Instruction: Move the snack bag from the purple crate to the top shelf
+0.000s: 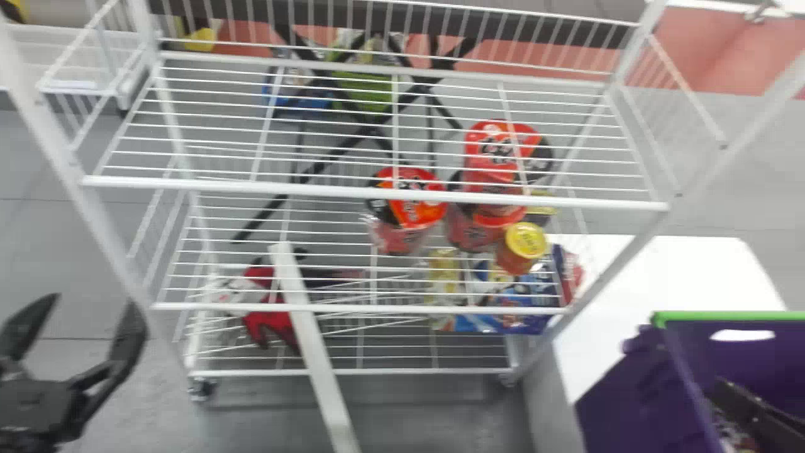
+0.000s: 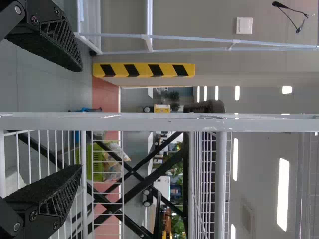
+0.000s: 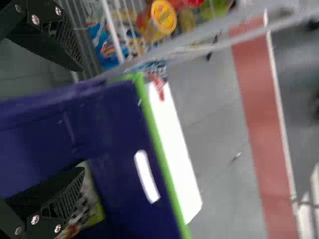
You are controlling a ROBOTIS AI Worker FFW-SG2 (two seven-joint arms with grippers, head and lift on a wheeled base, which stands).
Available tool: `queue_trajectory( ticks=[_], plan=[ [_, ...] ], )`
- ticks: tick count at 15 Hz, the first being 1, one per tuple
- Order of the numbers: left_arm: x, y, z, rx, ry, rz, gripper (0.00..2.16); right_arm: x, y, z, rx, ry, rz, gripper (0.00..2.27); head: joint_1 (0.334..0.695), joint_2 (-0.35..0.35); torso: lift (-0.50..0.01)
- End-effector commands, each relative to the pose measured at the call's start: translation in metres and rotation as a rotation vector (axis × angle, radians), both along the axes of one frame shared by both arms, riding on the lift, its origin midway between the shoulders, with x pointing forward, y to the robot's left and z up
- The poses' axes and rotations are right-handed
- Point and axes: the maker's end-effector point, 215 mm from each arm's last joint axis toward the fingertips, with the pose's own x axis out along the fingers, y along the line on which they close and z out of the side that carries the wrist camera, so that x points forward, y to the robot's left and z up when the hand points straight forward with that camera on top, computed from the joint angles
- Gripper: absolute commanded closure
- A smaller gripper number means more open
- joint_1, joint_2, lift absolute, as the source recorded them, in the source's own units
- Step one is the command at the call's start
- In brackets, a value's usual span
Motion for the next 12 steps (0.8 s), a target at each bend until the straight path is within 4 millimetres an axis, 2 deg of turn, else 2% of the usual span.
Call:
queue_trajectory(
  ticks=[1,2,3,5,7,9,10,12],
  plan=[
    [0.001,0.001,0.002,0.002,-0.002,-0.003,0.13,-0.022,-0.041,-0.014,0.079,0.033,-0.148,0.1,0.695,-0.263,-0.452],
    [0.001,0.001,0.003,0.004,-0.007,-0.005,0.13,-0.027,-0.052,-0.019,0.101,0.029,-0.189,0.11,0.695,-0.328,-0.452],
    [0.001,0.0,0.004,0.004,-0.007,-0.008,0.13,-0.037,-0.057,-0.032,0.148,0.052,-0.232,0.11,0.695,-0.35,-0.452],
    [0.0,-0.001,0.004,0.005,-0.009,-0.011,0.13,-0.057,-0.047,-0.069,0.258,0.13,-0.281,0.1,0.695,-0.35,-0.452],
    [-0.001,0.0,0.005,0.006,-0.011,-0.011,0.13,-0.063,-0.042,-0.109,0.352,0.183,-0.316,0.1,0.695,-0.35,-0.452],
    [-0.002,0.0,0.004,0.007,-0.008,-0.012,0.13,-0.053,-0.049,-0.134,0.4,0.215,-0.338,0.1,0.695,-0.35,-0.452],
    [-0.003,0.0,0.003,0.007,-0.006,-0.012,0.13,-0.045,-0.06,-0.139,0.404,0.221,-0.36,0.1,0.695,-0.35,-0.452],
    [-0.004,0.001,0.002,0.009,-0.004,-0.011,0.13,-0.032,-0.087,-0.135,0.39,0.227,-0.373,0.1,0.695,-0.35,-0.452]
  ],
)
